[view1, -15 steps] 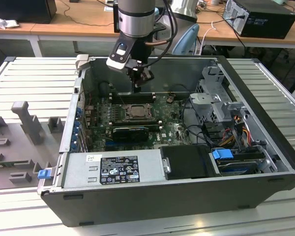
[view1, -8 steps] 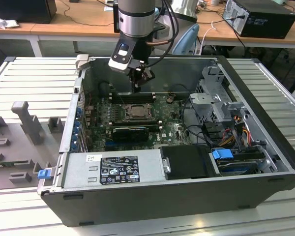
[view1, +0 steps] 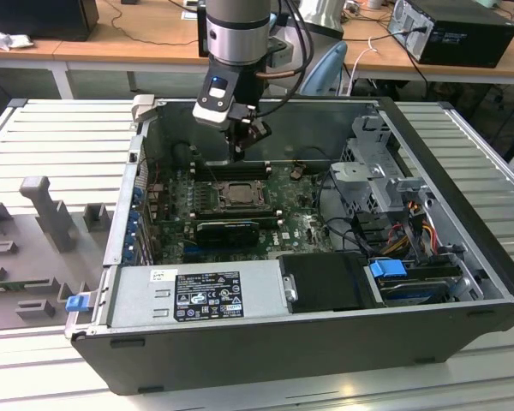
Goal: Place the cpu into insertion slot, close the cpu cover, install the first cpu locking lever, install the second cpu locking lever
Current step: 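Install the first cpu locking lever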
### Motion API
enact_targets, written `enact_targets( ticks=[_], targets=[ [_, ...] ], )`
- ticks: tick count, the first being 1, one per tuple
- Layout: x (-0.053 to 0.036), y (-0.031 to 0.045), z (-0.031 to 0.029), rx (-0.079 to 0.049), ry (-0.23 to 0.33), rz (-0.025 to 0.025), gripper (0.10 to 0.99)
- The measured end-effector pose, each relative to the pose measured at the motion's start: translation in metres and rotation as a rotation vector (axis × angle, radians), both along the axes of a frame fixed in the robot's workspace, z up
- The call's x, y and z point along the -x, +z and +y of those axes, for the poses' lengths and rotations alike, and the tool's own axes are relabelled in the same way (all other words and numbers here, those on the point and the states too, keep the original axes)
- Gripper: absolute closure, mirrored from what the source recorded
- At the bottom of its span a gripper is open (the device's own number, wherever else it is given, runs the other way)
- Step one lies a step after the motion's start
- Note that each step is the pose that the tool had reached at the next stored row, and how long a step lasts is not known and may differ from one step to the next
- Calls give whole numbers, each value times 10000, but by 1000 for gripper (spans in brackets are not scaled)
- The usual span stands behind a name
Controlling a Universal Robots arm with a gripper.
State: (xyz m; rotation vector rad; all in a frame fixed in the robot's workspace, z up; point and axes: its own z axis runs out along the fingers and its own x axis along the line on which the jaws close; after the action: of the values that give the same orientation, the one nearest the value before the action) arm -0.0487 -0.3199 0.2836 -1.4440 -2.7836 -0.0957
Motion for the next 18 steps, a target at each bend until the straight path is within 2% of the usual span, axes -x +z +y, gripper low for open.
enact_targets(
  ticks=[18],
  targets=[
    [0,0,0,0,940,0,980]
  ],
)
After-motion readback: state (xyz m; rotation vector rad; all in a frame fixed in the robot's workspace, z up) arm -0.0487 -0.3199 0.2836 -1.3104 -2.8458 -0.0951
